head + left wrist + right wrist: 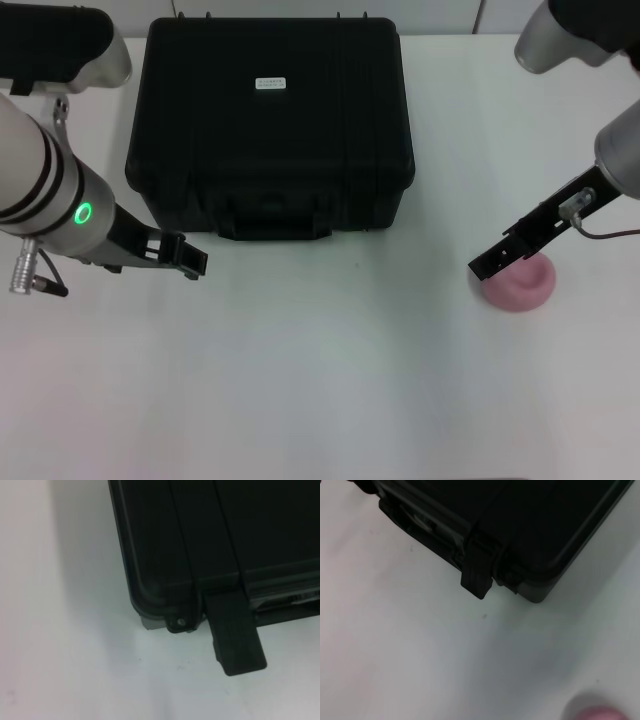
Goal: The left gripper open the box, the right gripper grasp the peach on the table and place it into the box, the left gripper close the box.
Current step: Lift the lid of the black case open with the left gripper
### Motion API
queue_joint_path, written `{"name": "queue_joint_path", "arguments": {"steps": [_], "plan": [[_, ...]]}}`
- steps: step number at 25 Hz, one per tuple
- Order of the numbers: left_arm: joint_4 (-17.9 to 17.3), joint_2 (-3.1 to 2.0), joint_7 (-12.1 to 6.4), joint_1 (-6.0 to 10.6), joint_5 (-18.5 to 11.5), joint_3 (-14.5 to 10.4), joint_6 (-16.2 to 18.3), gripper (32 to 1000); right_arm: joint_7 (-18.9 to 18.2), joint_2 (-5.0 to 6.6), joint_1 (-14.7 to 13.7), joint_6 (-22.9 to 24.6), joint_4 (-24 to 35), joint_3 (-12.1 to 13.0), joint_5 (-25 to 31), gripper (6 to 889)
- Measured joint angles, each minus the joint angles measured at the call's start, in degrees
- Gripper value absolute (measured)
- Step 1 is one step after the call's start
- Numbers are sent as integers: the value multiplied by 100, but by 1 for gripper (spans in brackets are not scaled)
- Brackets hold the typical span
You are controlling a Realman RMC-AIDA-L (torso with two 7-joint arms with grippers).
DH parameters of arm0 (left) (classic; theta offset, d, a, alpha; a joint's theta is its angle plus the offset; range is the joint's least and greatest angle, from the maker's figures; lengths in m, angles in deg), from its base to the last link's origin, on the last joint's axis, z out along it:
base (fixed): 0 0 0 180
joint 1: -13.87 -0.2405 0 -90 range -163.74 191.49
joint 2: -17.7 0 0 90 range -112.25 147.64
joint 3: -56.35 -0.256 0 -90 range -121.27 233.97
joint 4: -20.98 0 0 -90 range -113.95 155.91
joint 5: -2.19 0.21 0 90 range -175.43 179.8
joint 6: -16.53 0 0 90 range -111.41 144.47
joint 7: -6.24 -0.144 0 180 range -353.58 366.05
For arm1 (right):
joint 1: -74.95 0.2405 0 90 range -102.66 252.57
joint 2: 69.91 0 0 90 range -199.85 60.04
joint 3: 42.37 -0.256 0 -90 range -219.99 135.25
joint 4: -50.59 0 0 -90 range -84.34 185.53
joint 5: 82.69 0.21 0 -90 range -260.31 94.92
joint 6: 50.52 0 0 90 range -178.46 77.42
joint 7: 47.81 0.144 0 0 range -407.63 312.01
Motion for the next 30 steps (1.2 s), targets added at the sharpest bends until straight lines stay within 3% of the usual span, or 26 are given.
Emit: {"name": "queue_joint_path", "arguments": {"steps": [11, 20, 25, 30], "plan": [[-154, 5, 3, 397, -13, 10, 312, 906, -22, 13, 92, 43, -67, 4, -43, 840], [-116, -19, -59, 687, 60, 227, 389, 906, -102, 21, 173, 45, -263, 4, -52, 838], [89, -9, -177, 917, 255, 247, 429, 906, -145, 21, 267, 46, -385, 4, -64, 837], [191, -13, -279, 1016, 266, 378, 398, 907, -155, 22, 294, 40, -430, 4, -74, 836]]}}
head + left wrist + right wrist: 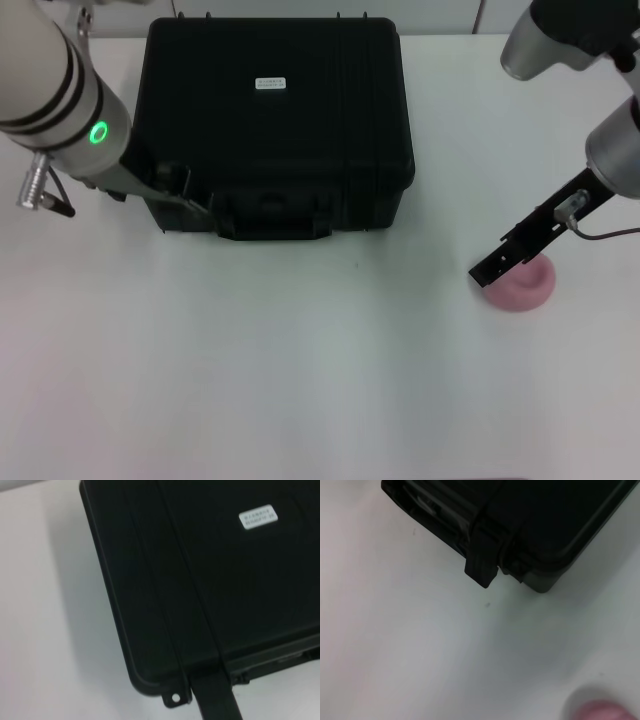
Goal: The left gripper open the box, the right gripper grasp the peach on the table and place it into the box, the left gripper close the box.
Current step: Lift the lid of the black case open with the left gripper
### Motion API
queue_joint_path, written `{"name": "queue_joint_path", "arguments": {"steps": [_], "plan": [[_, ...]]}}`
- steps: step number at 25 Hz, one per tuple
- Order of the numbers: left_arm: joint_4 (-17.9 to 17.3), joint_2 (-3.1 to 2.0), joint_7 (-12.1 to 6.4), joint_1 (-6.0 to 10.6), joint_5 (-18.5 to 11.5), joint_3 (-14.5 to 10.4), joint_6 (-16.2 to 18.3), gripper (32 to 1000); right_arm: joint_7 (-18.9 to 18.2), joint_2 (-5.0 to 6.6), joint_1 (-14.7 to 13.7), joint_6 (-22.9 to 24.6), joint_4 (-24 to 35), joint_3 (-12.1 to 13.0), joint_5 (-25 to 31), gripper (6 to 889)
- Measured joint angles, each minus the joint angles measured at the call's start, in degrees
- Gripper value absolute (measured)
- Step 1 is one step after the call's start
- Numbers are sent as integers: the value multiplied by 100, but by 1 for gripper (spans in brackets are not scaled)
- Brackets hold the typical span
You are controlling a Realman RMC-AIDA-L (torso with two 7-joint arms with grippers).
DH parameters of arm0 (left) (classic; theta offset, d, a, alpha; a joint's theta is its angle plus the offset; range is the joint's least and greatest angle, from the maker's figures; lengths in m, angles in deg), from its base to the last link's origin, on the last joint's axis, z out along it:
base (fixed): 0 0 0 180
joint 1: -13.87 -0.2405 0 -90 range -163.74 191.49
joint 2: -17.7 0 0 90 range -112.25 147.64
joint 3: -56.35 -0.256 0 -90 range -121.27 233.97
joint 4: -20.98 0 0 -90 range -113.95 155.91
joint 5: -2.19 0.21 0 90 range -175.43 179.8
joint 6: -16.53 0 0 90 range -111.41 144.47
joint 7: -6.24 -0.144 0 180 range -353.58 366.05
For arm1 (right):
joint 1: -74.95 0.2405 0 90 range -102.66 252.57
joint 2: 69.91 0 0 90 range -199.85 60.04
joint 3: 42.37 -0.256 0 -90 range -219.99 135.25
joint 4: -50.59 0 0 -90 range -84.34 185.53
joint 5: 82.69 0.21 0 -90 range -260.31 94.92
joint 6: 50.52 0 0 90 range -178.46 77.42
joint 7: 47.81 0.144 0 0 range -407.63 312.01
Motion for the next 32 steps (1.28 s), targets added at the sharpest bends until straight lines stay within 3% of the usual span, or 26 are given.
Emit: {"name": "queue_joint_path", "arguments": {"steps": [7, 17, 32], "plan": [[135, 21, -155, 73, -176, 122, -167, 907, -3, 0, 63, -1, -42, 0, 0, 834], [784, 7, -231, 196, -208, 285, -437, 906, -17, 0, 144, -31, -176, 11, 2, 832], [1081, 17, -355, 290, -217, 430, -637, 849, -64, 0, 209, -47, -312, 17, 2, 829]]}}
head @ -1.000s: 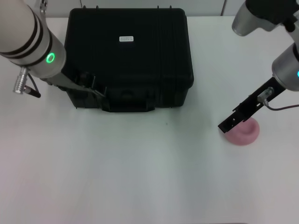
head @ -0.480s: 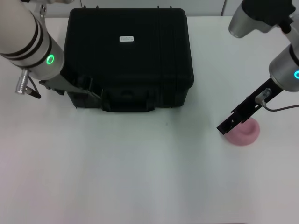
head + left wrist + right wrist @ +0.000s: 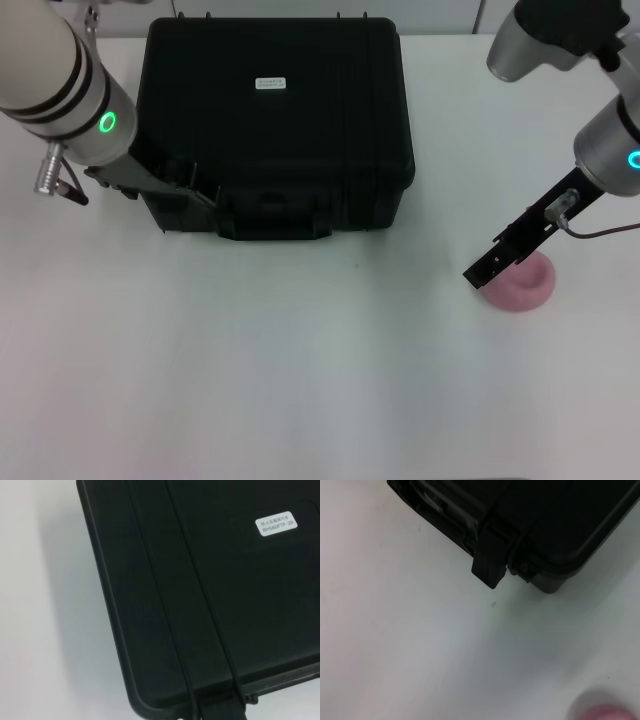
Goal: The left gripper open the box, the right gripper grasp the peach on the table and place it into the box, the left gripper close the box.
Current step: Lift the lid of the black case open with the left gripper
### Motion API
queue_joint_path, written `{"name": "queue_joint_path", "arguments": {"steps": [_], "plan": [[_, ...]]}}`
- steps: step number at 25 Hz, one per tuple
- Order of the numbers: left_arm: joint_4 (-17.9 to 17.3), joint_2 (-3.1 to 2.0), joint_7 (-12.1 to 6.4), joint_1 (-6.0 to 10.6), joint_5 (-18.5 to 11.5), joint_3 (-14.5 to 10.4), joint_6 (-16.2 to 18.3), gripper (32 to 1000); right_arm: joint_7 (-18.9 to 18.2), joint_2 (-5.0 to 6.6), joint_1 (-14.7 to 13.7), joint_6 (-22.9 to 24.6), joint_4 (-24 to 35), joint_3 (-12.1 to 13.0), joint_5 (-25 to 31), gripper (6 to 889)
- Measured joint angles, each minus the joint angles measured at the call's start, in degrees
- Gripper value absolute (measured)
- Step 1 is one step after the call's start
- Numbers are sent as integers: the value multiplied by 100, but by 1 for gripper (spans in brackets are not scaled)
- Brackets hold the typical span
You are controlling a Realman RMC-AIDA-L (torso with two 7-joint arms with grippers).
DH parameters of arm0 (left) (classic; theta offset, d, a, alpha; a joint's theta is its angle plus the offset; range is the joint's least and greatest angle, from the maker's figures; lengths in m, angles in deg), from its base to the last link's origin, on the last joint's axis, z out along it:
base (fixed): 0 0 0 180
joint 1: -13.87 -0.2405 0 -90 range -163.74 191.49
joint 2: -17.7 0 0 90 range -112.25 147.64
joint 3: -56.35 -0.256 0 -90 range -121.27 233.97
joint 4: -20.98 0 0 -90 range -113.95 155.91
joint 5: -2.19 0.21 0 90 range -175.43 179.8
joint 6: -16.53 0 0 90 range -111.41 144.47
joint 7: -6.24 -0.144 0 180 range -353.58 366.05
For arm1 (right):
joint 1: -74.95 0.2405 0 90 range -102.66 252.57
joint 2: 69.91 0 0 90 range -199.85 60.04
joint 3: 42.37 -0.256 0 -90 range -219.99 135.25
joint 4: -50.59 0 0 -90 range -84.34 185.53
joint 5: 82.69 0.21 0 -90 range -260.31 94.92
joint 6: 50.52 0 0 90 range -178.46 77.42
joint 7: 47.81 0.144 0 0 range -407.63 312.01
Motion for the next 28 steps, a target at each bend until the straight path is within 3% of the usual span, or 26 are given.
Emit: {"name": "queue_joint_path", "arguments": {"steps": [9, 24, 28], "plan": [[264, 5, -29, 99, 0, 1, -74, 804, -7, 0, 17, 0, 4, 0, 0, 827], [278, -10, -79, 98, 9, 1, -79, 728, -17, 0, 18, -9, -13, 0, 0, 824], [277, -10, -80, 100, 8, 0, -71, 545, -39, 0, 20, -9, -61, 0, 0, 823]]}}
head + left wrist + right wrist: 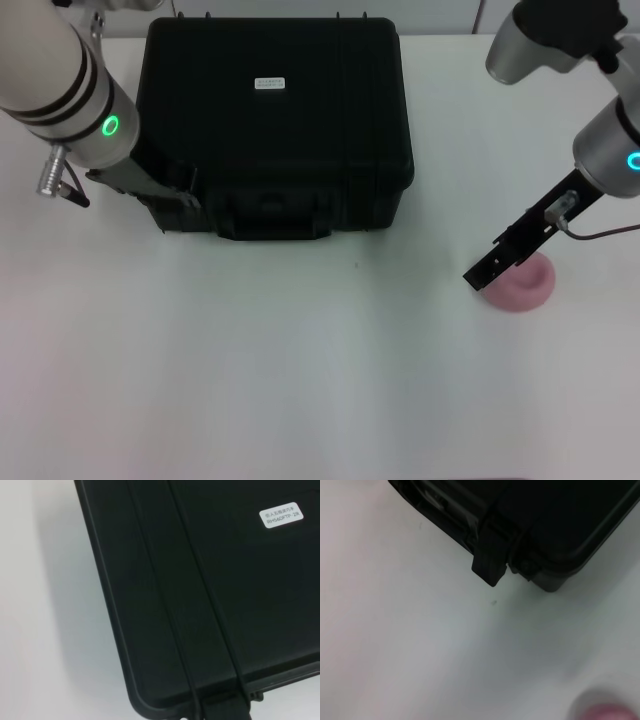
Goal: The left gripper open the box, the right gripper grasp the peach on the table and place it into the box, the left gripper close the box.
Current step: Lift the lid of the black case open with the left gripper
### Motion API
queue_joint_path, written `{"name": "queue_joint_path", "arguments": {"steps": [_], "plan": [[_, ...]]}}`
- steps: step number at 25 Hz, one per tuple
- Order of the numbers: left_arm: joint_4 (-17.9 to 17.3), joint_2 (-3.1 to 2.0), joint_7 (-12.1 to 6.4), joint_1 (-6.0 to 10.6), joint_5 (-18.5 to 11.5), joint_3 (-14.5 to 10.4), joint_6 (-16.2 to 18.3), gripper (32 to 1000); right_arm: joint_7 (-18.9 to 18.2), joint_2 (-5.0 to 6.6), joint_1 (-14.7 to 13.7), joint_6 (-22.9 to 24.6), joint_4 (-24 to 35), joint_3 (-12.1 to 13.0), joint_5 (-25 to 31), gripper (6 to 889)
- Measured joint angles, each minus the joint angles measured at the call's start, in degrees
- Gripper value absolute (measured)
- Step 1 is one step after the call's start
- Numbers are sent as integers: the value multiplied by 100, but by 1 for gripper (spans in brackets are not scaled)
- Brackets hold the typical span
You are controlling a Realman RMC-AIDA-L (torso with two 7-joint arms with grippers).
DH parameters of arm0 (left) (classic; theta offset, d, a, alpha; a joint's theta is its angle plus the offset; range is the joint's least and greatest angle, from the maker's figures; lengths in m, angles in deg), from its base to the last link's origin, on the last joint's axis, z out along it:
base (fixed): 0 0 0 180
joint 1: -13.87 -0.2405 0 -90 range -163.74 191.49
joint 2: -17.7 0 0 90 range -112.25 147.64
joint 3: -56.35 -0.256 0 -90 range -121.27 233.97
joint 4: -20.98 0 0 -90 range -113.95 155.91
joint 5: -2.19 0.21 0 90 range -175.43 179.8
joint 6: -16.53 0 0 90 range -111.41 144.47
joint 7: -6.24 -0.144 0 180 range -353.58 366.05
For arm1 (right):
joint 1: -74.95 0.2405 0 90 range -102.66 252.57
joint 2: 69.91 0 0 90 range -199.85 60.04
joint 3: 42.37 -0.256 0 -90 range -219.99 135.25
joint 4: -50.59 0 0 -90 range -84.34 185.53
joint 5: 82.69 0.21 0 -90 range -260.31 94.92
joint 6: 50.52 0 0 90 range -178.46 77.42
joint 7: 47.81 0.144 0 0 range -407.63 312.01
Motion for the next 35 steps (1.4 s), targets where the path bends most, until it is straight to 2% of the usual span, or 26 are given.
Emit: {"name": "queue_joint_path", "arguments": {"steps": [1, 11, 15, 24, 30, 35], "plan": [[0, 0, 0, 4, 0, 0, 7, 499, -3, 0, 2, 0, -1, 0, 0, 823], [-58, 2, -2, 15, 2, 1, 92, 443, -5, 0, 7, -13, -19, 0, 0, 821], [-221, 3, 1, 22, 10, 1, 200, 401, -23, 0, 7, -17, -77, 0, -2, 820], [-518, -2, 38, 24, 69, 3, 411, 402, -36, 0, 14, -17, -87, 0, -52, 818], [-791, -4, 30, -9, 82, 139, 533, 402, -40, 0, 22, -17, -86, 0, -53, 817], [-992, -1, 27, 50, 221, 147, 701, 402, -40, 0, 40, -51, -124, 0, -53, 816]]}}
